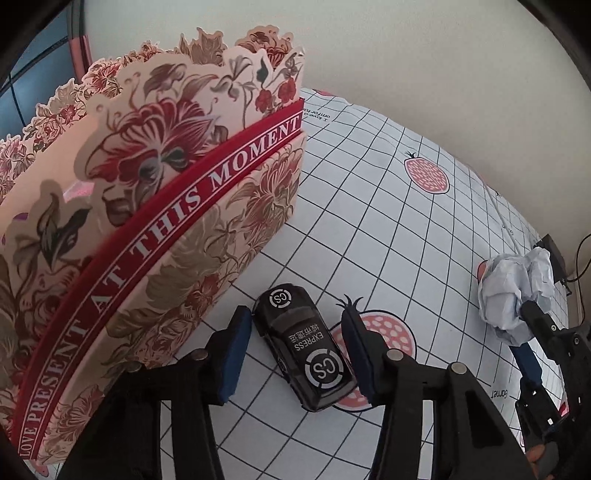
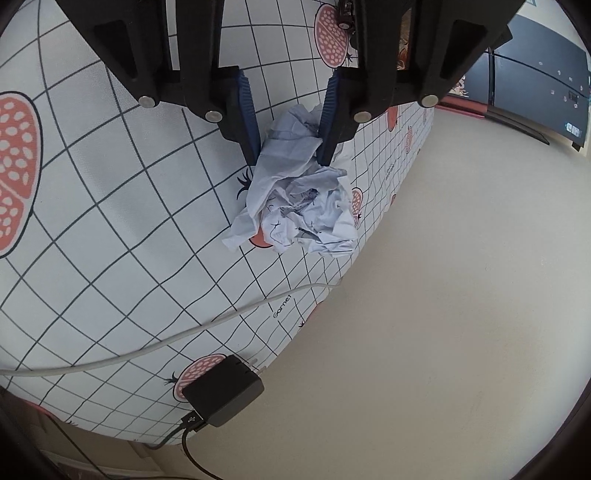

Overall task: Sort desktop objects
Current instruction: 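Grasp the black toy car with the left tool while the right tool grasps the crumpled paper, then lift and carry the car with the left tool while the right tool carries the paper over the box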

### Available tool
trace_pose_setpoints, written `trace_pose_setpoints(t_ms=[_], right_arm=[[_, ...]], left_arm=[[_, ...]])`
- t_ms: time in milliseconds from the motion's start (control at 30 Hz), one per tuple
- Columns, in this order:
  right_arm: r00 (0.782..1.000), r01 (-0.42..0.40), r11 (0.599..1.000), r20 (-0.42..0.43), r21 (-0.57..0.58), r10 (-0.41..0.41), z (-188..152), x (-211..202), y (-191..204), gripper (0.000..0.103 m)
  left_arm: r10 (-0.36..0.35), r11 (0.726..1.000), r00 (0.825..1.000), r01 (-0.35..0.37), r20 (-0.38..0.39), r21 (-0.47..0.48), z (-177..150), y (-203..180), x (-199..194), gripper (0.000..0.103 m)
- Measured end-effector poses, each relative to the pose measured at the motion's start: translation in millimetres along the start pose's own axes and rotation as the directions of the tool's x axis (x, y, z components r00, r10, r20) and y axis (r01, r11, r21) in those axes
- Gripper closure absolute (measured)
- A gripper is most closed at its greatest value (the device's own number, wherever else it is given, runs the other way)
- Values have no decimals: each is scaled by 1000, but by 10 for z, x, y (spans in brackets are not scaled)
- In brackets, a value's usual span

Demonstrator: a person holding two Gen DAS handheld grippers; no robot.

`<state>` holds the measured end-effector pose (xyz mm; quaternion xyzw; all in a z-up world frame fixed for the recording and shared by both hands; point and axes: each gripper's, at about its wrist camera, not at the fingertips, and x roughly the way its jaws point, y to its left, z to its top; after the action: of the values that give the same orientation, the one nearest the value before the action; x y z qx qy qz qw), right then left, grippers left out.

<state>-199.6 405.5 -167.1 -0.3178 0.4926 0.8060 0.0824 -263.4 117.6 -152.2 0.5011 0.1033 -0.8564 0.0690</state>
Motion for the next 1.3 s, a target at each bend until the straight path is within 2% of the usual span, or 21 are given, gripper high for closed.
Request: trace_pose_setpoints(t_ms=[300,500,800,967,1100,1300], right_arm=[[999,36,999,-16,-8,-36,3,-126,94,69],[995,96,995,-30,-28,-97,-52,-367,189,69],[988,154,984,-5,-83,-155,-166,-790,431,69],[984,179,978,2,-104,-180,-293,-1025,525,69],[982,187,975,-3,-120,-189,-415,-1180,600,69],[976,215,964,22,-159,-215,-502,-1422,720,69]], left_arm=[[-14,999,1000,14,10,51,-8,7,-13,56],[-10,995,1000,11,-13,98,-57,10,-44,68],[-37,988,996,48,-76,147,-197,39,-144,68],[-69,987,989,87,-133,135,-295,70,-225,68],[-56,981,987,82,-148,174,-438,7,-299,68],[-88,982,976,118,-197,147,-498,88,-347,68]])
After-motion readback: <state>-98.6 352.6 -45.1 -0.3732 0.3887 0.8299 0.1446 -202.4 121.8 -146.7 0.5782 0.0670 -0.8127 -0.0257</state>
